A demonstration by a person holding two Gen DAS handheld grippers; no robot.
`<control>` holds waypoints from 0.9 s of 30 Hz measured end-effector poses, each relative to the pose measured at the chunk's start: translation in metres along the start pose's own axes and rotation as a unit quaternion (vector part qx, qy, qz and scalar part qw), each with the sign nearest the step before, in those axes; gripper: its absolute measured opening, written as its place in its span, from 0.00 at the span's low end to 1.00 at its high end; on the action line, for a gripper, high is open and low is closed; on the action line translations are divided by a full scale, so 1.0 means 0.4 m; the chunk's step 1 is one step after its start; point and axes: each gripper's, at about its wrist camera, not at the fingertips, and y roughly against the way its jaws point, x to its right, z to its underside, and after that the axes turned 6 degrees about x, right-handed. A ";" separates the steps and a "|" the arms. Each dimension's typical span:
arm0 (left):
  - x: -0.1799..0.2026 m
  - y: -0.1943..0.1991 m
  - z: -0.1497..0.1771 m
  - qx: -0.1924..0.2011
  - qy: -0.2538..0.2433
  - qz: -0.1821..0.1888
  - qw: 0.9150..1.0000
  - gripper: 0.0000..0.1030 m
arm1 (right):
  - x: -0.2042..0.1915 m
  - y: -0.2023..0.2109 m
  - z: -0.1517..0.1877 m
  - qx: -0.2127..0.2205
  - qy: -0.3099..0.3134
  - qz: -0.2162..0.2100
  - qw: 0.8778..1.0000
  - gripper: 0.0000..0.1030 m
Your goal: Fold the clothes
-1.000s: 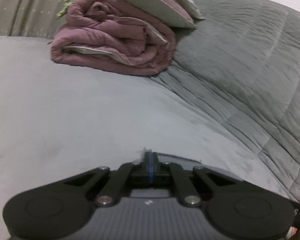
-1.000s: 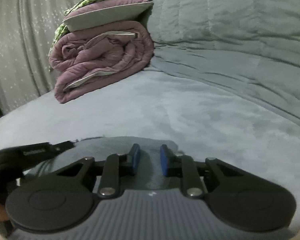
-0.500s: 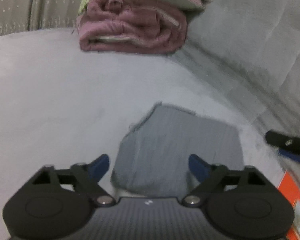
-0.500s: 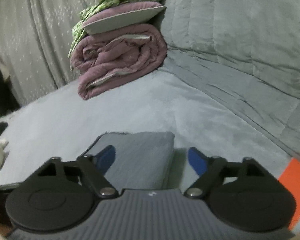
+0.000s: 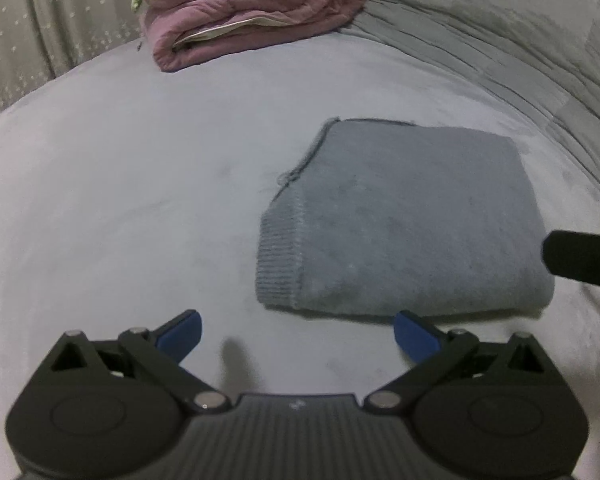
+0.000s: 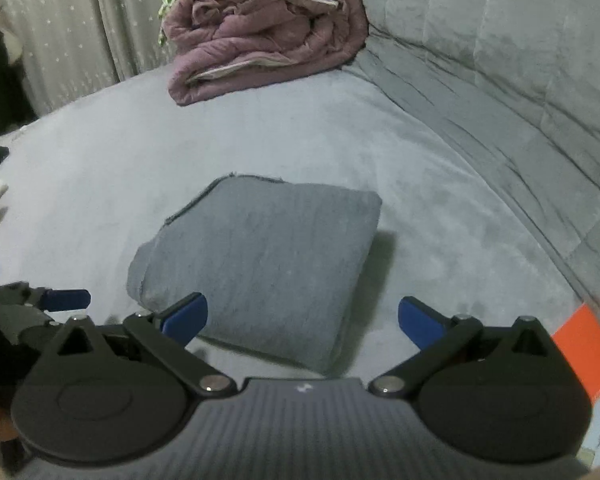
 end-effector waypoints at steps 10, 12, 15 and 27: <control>0.026 -0.002 0.011 -0.002 -0.027 -0.011 1.000 0.99 | -0.004 0.003 0.013 -0.010 0.022 0.018 1.000 1.00; 0.027 0.000 0.011 -0.001 -0.029 -0.013 1.000 0.99 | -0.005 0.002 0.014 -0.012 0.028 0.024 0.999 1.00; 0.027 0.001 0.012 0.001 -0.030 -0.014 0.999 0.99 | -0.004 0.000 0.017 -0.014 0.030 0.024 0.999 1.00; 0.027 -0.002 0.013 0.001 -0.036 -0.016 0.999 0.99 | -0.009 -0.009 0.022 -0.021 0.039 0.023 0.999 1.00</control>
